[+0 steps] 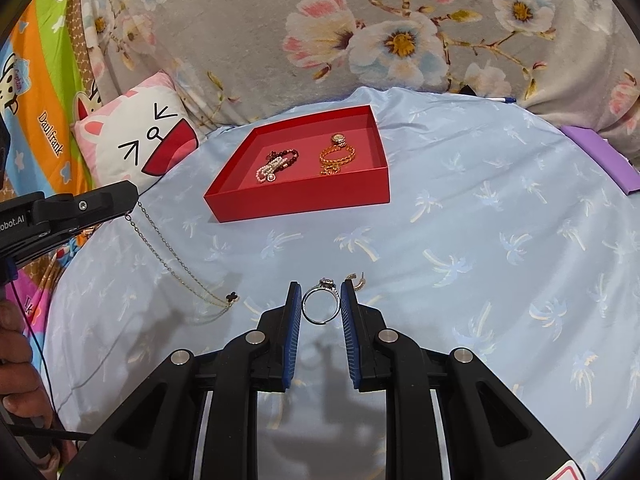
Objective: Organize jewelry
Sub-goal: 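Carry ring and pendant over the red box and open both grippers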
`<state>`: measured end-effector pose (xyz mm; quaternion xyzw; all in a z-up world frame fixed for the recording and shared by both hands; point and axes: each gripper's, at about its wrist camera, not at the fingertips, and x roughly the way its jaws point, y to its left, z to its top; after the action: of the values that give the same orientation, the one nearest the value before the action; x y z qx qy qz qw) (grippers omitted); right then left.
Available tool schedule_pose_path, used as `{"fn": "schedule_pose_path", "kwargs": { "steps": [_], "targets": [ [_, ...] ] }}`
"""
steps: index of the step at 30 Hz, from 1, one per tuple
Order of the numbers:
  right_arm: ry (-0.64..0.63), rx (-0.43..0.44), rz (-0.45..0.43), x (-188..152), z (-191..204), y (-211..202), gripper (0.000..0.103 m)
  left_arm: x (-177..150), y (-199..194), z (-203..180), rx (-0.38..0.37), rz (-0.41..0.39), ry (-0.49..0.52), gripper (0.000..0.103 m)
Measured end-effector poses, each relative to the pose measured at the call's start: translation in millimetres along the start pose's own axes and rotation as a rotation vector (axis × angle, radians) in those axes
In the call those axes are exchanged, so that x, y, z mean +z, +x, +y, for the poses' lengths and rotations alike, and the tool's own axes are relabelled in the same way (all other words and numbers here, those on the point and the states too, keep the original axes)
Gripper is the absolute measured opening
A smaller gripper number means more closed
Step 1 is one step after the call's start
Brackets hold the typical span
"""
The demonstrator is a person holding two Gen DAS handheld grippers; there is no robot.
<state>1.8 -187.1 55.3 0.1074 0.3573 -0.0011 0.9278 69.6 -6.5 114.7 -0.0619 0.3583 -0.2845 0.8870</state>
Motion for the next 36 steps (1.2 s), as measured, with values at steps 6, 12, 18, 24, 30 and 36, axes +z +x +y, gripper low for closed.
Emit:
{"fn": "schedule_pose_path", "kwargs": {
  "steps": [6,12,18,24,30,36],
  "targets": [
    [0.010,-0.002,-0.015,8,-3,-3,0.019,14,-7,-6,-0.008,-0.040,0.018,0.004],
    [0.015,0.001,-0.021,13,-4,-2,0.019,23,-12,-8,-0.020,-0.059,0.021,0.004],
    [0.003,0.010,-0.036,23,-1,-1,0.019,32,-13,-10,-0.024,-0.072,0.030,0.004],
    [-0.010,0.033,-0.063,46,2,4,0.019,47,-10,-13,-0.023,-0.097,0.049,0.004],
    [-0.012,0.062,-0.076,84,2,26,0.019,73,0,-12,-0.006,-0.131,0.071,0.004],
    [-0.002,0.082,-0.070,122,2,63,0.019,105,18,-8,0.015,-0.160,0.090,0.004]
  ]
}}
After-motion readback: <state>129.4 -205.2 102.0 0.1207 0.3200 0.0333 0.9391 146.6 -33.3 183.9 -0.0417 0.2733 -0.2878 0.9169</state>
